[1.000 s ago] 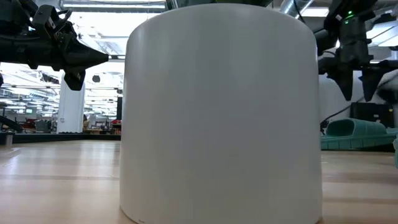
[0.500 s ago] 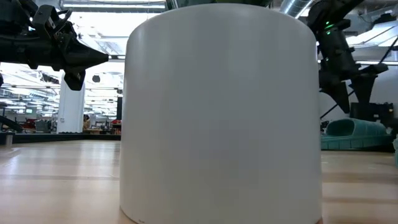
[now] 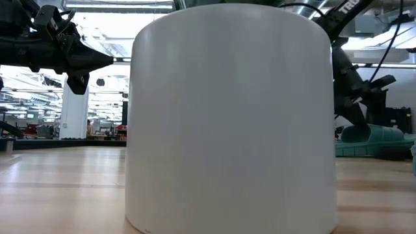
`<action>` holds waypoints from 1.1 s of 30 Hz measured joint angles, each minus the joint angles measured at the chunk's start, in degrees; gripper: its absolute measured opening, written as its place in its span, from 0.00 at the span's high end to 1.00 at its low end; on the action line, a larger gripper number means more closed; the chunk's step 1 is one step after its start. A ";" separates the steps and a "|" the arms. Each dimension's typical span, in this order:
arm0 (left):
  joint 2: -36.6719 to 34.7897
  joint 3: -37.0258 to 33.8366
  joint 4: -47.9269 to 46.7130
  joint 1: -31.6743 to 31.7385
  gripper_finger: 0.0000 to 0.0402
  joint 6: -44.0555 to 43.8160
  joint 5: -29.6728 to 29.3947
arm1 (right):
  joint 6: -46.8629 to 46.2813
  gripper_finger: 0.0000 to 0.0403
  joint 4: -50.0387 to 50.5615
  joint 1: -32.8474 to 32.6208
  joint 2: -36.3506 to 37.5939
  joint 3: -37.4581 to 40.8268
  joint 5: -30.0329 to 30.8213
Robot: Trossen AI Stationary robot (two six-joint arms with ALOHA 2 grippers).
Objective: Pick and place slides into the shelf
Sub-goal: Put the top green slipper on the shelf
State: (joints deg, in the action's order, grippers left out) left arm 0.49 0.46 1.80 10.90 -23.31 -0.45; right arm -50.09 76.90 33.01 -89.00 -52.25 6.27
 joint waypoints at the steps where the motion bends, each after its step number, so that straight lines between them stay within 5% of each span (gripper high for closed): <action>1: 0.00 -0.01 -0.02 0.00 1.00 -0.01 0.00 | -0.15 0.47 -0.22 0.04 -0.44 -0.02 0.11; 23: 0.00 0.00 0.01 -0.01 1.00 0.01 0.00 | -5.37 0.47 -1.36 2.86 -1.43 -0.02 6.54; 33: 0.00 -0.01 0.01 0.00 1.00 0.00 0.00 | -8.42 0.57 -1.44 4.41 -1.43 -0.02 7.63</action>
State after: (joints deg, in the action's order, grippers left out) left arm 0.49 0.46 1.80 10.90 -23.30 -0.45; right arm -58.51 75.46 37.42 -90.43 -52.27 13.90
